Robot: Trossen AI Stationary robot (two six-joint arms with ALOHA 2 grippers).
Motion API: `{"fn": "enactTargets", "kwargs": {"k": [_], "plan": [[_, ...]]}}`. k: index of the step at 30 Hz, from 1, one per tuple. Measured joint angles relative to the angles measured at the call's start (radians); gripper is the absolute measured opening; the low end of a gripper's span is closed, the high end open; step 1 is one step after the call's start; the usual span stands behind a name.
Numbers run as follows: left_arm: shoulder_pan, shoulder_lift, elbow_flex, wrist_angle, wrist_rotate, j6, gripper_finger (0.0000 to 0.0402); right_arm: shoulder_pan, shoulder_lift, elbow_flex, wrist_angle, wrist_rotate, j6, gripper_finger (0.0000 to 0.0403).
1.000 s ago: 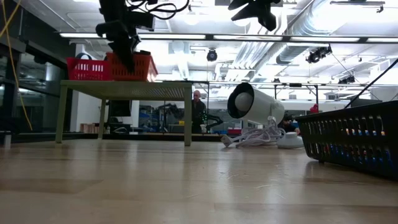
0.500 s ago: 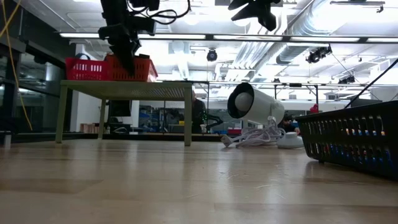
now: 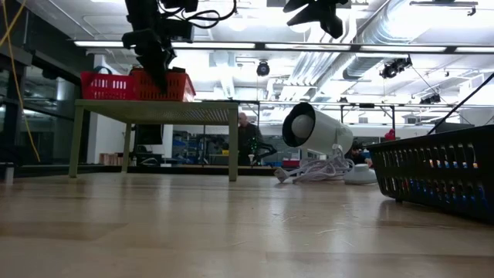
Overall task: Pick & Place Office Desk Supplies
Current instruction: Put the orange basket on the shelf
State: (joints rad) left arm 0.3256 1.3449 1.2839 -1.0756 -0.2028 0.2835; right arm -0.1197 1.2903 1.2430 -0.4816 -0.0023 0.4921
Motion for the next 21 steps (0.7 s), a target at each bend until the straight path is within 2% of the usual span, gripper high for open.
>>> {"fn": "enactTargets", "kwargs": {"k": [11,21], "plan": [[0.0,-0.001,0.0,-0.002,0.014,0.015,0.0018,0.0,0.0,0.0,0.0,0.0,0.0,0.0099],[0.0,-0.001,0.0,-0.005,0.018,0.016,0.01,0.0,0.0,0.0,0.0,0.0,0.0,0.0099]]}}
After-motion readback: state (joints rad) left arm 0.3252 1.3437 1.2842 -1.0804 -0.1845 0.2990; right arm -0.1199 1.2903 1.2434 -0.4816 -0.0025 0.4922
